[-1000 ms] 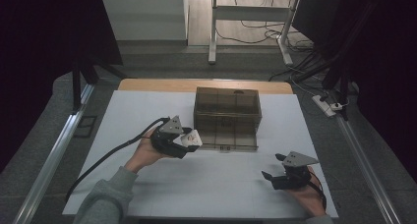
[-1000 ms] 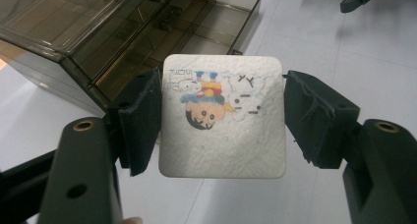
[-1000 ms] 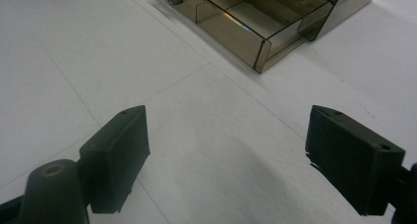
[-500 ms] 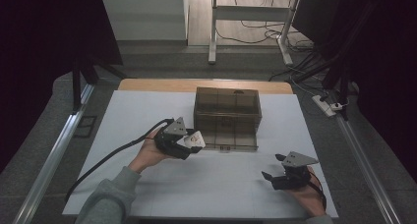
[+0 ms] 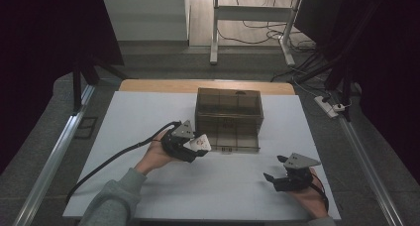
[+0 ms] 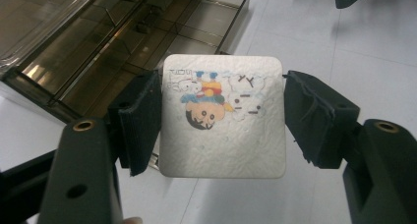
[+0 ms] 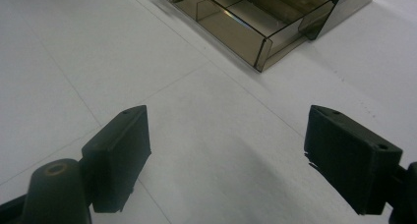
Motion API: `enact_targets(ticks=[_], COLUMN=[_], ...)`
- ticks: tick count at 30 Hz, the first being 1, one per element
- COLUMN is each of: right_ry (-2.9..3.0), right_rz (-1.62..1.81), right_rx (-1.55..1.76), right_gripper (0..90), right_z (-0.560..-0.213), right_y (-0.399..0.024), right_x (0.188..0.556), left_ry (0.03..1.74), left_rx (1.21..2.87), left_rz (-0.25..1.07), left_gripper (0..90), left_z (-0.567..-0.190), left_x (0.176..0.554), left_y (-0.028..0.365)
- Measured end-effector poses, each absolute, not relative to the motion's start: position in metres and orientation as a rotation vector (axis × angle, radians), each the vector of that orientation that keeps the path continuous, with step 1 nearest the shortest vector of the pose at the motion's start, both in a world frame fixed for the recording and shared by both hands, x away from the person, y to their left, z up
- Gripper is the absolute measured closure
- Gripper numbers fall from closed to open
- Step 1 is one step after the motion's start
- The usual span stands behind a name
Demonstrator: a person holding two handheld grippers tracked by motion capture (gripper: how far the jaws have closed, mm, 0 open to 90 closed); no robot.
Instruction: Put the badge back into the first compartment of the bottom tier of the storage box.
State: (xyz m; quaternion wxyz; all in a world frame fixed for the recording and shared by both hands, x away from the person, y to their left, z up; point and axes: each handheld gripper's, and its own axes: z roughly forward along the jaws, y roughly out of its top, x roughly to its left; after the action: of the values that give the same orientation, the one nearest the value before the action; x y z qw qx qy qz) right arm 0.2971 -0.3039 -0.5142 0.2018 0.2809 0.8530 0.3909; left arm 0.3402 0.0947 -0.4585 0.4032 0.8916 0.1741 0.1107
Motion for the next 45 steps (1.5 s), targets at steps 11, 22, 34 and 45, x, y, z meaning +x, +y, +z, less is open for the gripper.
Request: enact_targets(ticks=[11,22,34,45], right_ry=[2.389,2.388,2.387,2.385], right_rz=[1.086,1.083,1.075,1.073], right_rx=[0.780,0.781,0.782,0.783], right_gripper=[17.5,17.7,18.0,18.1], right_z=[-0.514,-0.514,-0.514,-0.514], right_y=[-0.304,-0.304,-0.304,-0.304], right_x=[0.297,0.297,0.297,0.297], left_ry=[0.440,0.431,0.422,0.417], left_rx=[2.256,2.270,2.286,2.295], left_rz=[0.275,0.270,0.262,0.254], left_gripper=[33.0,33.0,33.0,33.0], left_z=[-0.461,-0.465,-0.469,-0.473], left_x=[0.342,0.343,0.345,0.346], left_y=[0.090,0.083,0.076,0.070])
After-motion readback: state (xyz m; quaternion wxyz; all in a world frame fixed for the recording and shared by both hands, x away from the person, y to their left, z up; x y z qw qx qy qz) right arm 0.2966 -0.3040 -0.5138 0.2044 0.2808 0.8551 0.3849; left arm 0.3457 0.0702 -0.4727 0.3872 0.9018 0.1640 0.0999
